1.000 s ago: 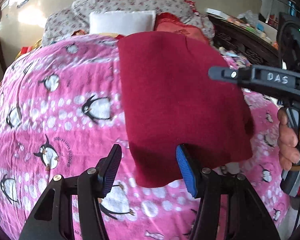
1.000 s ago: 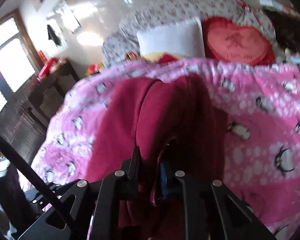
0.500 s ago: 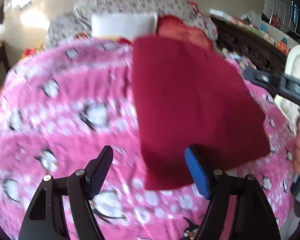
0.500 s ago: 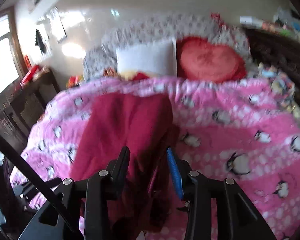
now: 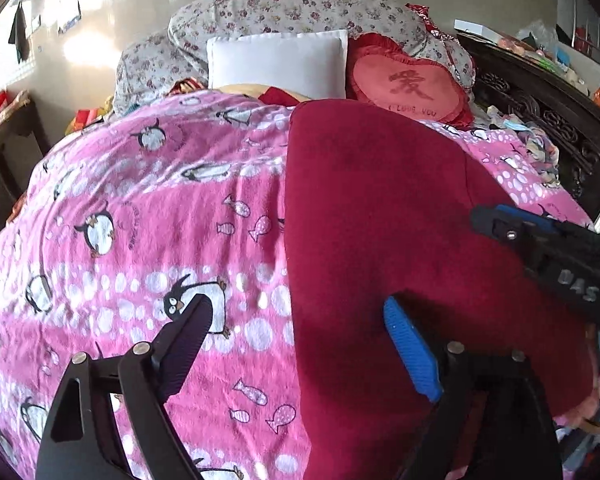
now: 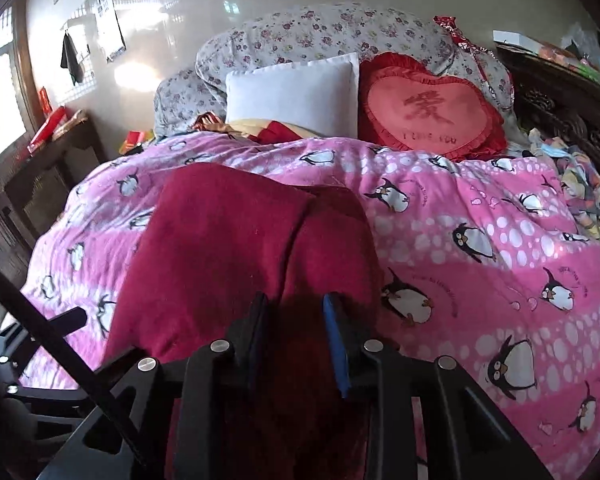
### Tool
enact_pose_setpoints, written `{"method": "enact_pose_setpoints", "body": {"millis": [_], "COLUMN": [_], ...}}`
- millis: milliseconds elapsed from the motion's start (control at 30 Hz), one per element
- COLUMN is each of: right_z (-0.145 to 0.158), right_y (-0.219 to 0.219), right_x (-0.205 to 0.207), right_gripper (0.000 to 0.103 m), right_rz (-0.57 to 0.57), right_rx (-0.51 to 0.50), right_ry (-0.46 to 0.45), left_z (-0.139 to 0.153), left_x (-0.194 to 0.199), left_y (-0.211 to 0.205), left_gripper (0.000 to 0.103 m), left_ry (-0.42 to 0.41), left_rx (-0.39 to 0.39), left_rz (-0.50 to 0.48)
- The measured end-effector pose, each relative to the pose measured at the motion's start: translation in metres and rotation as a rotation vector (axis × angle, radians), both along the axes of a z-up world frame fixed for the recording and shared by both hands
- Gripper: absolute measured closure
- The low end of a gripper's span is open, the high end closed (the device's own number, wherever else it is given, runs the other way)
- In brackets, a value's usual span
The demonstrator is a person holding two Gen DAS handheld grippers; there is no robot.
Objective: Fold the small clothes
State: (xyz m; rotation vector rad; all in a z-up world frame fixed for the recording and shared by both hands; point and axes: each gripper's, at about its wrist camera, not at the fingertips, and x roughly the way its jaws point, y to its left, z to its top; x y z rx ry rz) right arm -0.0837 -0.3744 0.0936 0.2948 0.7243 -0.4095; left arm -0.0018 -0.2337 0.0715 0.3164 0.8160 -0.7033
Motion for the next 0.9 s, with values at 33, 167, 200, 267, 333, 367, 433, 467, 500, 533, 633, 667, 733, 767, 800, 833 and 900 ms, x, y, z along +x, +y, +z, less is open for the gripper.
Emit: {"method": "enact_pose_setpoints", "body": {"millis": [33, 167, 200, 267, 333, 367, 433, 467, 500, 533, 633, 667, 733, 767, 800, 833, 900], "right_z": [0.005, 0.025, 0.027, 0.028, 0.02, 0.013, -0.008, -0.017, -0.027, -0.03, -0.014, -0.008, 0.001, 0.005, 0.007, 0.008, 0.01], "right_y": [0.003, 0.028, 0.036, 0.05, 0.057, 0.059, 0.057, 0.053, 0.047, 0.044, 0.045, 0.046, 0.045, 0.045, 0.046, 0.048, 0.05], "right_x": [-0.005, -0.038, -0.046, -0.064, -0.076, -0.08, -0.078, -0.075, -0.074, -0.075, -0.089, -0.092, -0.096, -0.097, -0.096, -0.095, -0.093], "right_gripper": [0.073, 0.071, 0.071, 0.071, 0.071, 0.071, 0.061, 0.057, 0.054, 0.054, 0.054, 0.054, 0.048, 0.046, 0.04, 0.036, 0.035], "right_rz": [0.007, 0.031, 0.035, 0.043, 0.054, 0.045, 0.019, 0.011, 0.007, 0.009, 0.011, 0.005, -0.01, -0.013, -0.012, -0.014, -0.017], "right_rx": [0.001, 0.009, -0.003, -0.008, 0.01, 0.004, -0.022, -0.012, 0.018, 0.047, 0.061, 0.06, 0.067, 0.073, 0.073, 0.073, 0.072], "right_ry": [-0.006, -0.041, -0.043, -0.051, -0.046, -0.035, 0.021, 0.042, 0.049, 0.038, -0.027, -0.045, -0.077, -0.09, -0.093, -0.096, -0.099], "left_z": [0.001, 0.001, 0.002, 0.001, 0.001, 0.001, 0.0, -0.001, -0.001, -0.001, 0.002, 0.003, 0.007, 0.008, 0.009, 0.01, 0.012], "left_x": [-0.002, -0.007, -0.006, -0.005, -0.006, -0.007, -0.009, -0.009, -0.01, -0.011, -0.013, -0.013, -0.014, -0.016, -0.016, -0.018, -0.02], "left_y": [0.0, 0.005, 0.005, 0.007, 0.008, 0.007, 0.004, 0.003, 0.003, 0.003, 0.008, 0.009, 0.013, 0.015, 0.016, 0.017, 0.018], "left_gripper": [0.016, 0.016, 0.016, 0.016, 0.016, 0.016, 0.016, 0.016, 0.016, 0.016, 0.016, 0.016, 0.016, 0.016, 0.016, 0.016, 0.016], "left_ry": [-0.015, -0.034, -0.03, -0.015, -0.011, -0.017, -0.021, -0.019, -0.017, -0.019, -0.024, -0.023, -0.021, -0.022, -0.022, -0.023, -0.036], "left_rx": [0.005, 0.009, 0.007, 0.0, -0.003, 0.0, 0.007, 0.012, 0.015, 0.016, 0.007, 0.004, -0.005, -0.005, -0.007, -0.009, -0.004], "left_rz": [-0.001, 0.002, 0.002, 0.009, 0.015, 0.016, 0.018, 0.021, 0.024, 0.026, 0.028, 0.028, 0.03, 0.031, 0.031, 0.031, 0.031]}}
